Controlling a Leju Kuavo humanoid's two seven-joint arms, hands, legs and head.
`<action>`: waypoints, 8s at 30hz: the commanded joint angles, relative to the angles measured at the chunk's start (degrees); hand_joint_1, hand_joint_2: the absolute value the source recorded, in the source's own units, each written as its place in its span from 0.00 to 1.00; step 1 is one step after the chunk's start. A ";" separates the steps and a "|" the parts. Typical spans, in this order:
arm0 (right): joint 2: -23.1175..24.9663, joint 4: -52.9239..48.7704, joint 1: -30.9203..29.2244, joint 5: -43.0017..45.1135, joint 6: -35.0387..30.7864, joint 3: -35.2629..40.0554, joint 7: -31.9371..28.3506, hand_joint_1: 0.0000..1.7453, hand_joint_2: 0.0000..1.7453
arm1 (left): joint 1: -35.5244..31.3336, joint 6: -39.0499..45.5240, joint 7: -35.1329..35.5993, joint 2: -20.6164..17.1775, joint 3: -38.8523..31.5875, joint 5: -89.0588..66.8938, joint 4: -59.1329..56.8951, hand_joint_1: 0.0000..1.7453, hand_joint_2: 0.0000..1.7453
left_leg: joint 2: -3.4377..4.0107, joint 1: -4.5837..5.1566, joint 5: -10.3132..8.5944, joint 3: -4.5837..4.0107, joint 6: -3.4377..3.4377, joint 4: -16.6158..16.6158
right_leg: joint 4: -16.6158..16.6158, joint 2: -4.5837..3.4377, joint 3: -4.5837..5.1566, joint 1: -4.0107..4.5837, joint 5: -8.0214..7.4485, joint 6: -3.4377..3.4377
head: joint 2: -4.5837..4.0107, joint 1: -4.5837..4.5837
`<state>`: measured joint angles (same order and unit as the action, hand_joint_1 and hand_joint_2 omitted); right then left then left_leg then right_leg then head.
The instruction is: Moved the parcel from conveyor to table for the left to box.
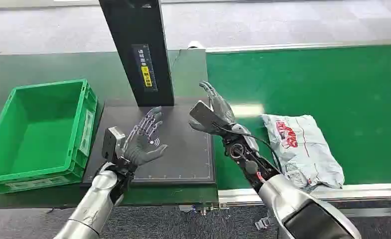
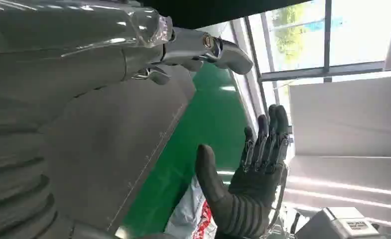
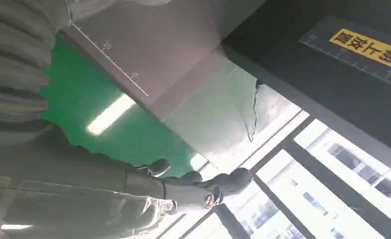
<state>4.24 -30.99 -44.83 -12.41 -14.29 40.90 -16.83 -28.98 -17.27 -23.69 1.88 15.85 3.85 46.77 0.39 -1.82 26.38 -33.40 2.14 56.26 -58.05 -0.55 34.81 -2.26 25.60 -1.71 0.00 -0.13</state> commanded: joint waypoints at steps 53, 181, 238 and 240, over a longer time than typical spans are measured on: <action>-12.27 -7.64 10.49 -46.49 8.96 -9.09 17.21 0.00 1.00 | 15.91 1.05 3.95 -1.44 -9.22 -6.59 17.41 0.00 1.00 | 0.08 0.04 0.07 0.05 -0.11 -0.03 | 0.03 -0.06 -0.04 -0.02 0.01 0.08 | 0.00 0.00; -8.75 7.50 4.00 -46.20 27.33 -11.92 15.58 1.00 1.00 | 20.30 1.59 4.37 0.03 -11.61 -8.75 18.07 0.00 1.00 | -0.07 0.01 0.09 0.24 -0.19 -0.10 | 0.15 0.10 -0.29 0.04 0.05 0.18 | 0.00 0.00; 3.84 4.92 0.82 -45.99 2.95 11.58 0.33 1.00 1.00 | 11.16 2.51 -4.58 -1.20 -11.42 -2.21 12.70 0.00 1.00 | -0.07 0.01 0.00 -0.04 -0.08 -0.05 | 0.02 0.09 0.01 0.02 0.03 0.10 | 0.00 0.00; 3.81 3.08 2.13 -45.75 -1.60 11.91 -4.48 1.00 1.00 | 10.55 2.57 -5.39 -0.46 -12.62 0.59 12.86 0.00 1.00 | -0.07 -0.01 0.01 0.00 -0.09 -0.05 | 0.05 0.11 -0.05 0.05 0.03 0.11 | 0.00 -0.02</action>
<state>7.89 -30.82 -41.85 -56.79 -9.92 44.77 -15.19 -14.88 -14.47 -27.54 -0.28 4.72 -0.50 64.26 0.41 -1.82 26.38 -33.49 2.14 56.25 -58.05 -0.54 34.89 -2.25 25.60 -1.71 0.00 -0.15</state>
